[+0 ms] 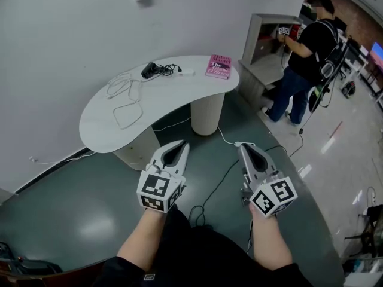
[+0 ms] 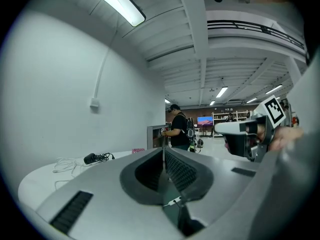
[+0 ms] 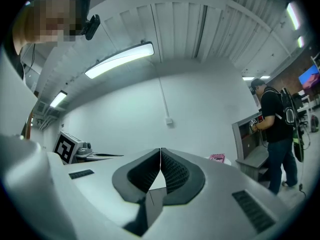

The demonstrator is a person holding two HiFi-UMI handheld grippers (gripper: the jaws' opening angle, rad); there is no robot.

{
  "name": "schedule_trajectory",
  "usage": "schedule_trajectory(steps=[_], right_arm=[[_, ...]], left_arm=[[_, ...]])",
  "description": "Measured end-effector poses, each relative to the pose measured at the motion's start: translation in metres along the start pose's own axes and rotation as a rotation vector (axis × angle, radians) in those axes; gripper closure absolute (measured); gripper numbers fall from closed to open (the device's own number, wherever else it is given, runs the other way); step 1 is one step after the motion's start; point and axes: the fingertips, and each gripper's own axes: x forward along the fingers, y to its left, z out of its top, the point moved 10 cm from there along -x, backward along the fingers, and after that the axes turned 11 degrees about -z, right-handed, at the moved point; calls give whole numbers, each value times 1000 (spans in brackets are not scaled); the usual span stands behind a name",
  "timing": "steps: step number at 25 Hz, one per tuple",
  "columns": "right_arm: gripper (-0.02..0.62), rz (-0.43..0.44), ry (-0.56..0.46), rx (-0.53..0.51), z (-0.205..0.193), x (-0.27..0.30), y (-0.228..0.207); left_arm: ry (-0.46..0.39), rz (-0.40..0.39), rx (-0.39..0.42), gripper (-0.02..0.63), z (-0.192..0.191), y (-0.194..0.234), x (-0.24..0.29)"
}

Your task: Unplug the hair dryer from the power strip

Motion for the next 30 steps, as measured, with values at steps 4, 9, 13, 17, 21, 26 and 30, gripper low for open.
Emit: schedule_trajectory(steps=[4, 9, 13, 17, 21, 26, 30], right_arm=[[560, 20, 10, 13, -2, 17, -11], [560, 30, 17, 2, -5, 66, -17], [560, 39, 32, -29, -2, 119, -18], [560, 37, 34, -54, 12, 177, -20], [560, 18, 33, -53, 24, 240, -17], [560, 46, 49, -43, 20, 312, 0], [560, 73, 75, -29, 9, 349, 6]], left_arm=[[-1, 21, -8, 583, -1, 12, 12], [-10, 31, -13, 583, -4, 53, 33], [-31, 36, -20, 583, -1, 104, 56], [-57, 41, -11, 583, 12, 160, 77], [-73, 34, -2, 583, 24, 212, 87], [-61, 35, -11, 583, 23, 271, 96], [-45, 37, -17, 583, 19, 302, 105]])
